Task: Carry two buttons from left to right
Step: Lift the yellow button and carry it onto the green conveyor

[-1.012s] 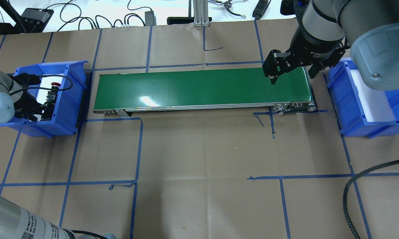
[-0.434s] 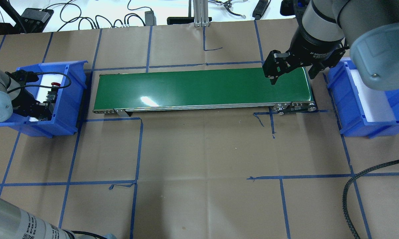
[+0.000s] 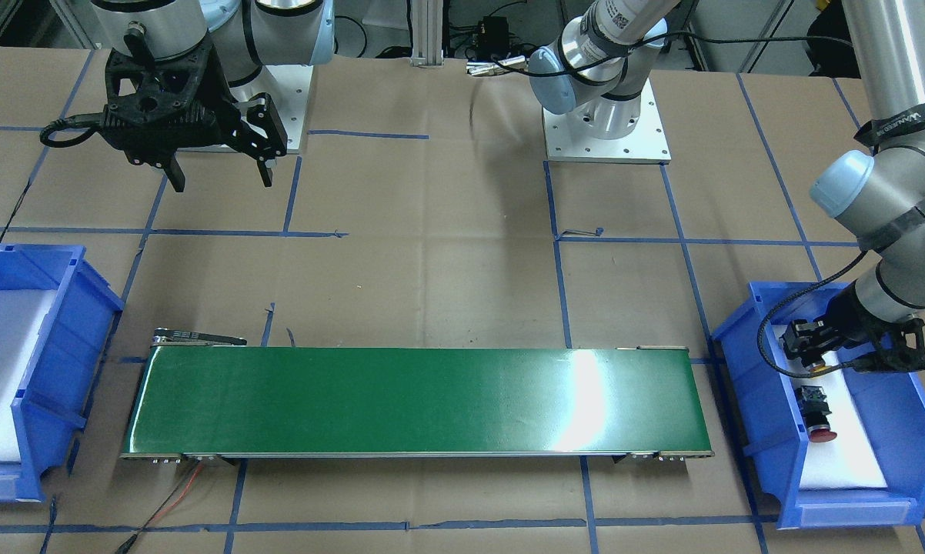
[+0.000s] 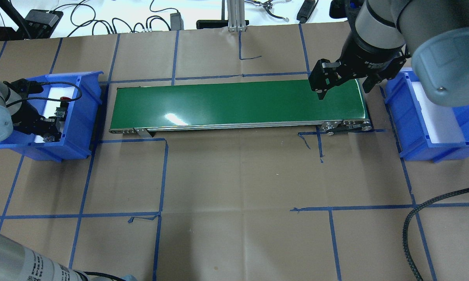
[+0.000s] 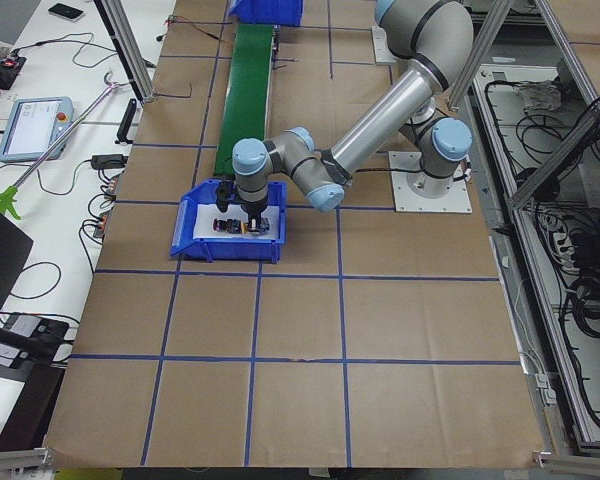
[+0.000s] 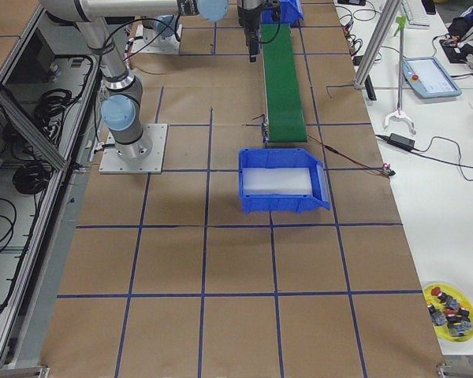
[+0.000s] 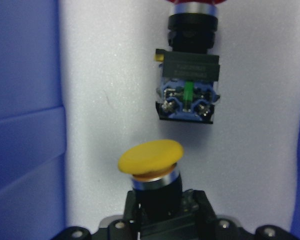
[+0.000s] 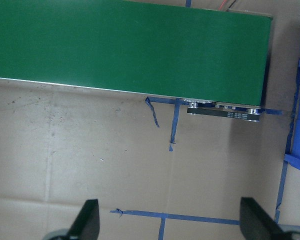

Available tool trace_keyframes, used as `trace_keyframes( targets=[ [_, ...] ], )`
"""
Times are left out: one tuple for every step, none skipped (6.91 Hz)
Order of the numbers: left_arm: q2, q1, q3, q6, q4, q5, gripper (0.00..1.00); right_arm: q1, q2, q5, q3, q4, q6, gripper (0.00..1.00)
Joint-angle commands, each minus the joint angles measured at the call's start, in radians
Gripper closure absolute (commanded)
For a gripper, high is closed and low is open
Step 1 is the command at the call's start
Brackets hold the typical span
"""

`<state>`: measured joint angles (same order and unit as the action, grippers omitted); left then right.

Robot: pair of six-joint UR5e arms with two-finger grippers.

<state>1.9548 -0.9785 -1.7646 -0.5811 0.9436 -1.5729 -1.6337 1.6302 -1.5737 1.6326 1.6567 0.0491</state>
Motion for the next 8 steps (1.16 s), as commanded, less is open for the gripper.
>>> trace_keyframes(
  targets=[
    [-0.037,-0.014,0.107,-0.006,0.155,0.001,0.91,0.0,0.0,0.0,0.0,0.0,0.0,0.0],
    [-0.051,-0.046,0.182,-0.005,0.273,-0.001,0.91,0.0,-0.001,-0.002,0.0,0.0,0.0,0.0],
    [-0.048,-0.086,0.267,-0.005,0.367,-0.003,0.91,0.0,-0.001,-0.002,0.003,0.0,0.0,0.0],
    [-0.042,-0.133,0.336,-0.002,0.445,-0.003,0.91,0.0,-0.001,-0.002,0.003,0.0,0.0,0.0],
    [-0.033,-0.176,0.358,0.006,0.457,-0.006,0.9,0.0,-0.001,-0.002,0.004,0.0,0.0,0.0],
    [-0.018,-0.218,0.358,0.027,0.454,-0.003,0.9,0.0,-0.001,-0.003,0.004,-0.002,0.0,0.0],
    [-0.007,-0.274,0.359,0.065,0.452,0.0,0.91,0.0,-0.003,-0.003,0.004,0.0,0.002,0.0],
    [0.001,-0.352,0.343,0.154,0.439,0.002,0.91,0.0,-0.003,-0.003,0.004,0.0,0.002,0.0]
  ],
)
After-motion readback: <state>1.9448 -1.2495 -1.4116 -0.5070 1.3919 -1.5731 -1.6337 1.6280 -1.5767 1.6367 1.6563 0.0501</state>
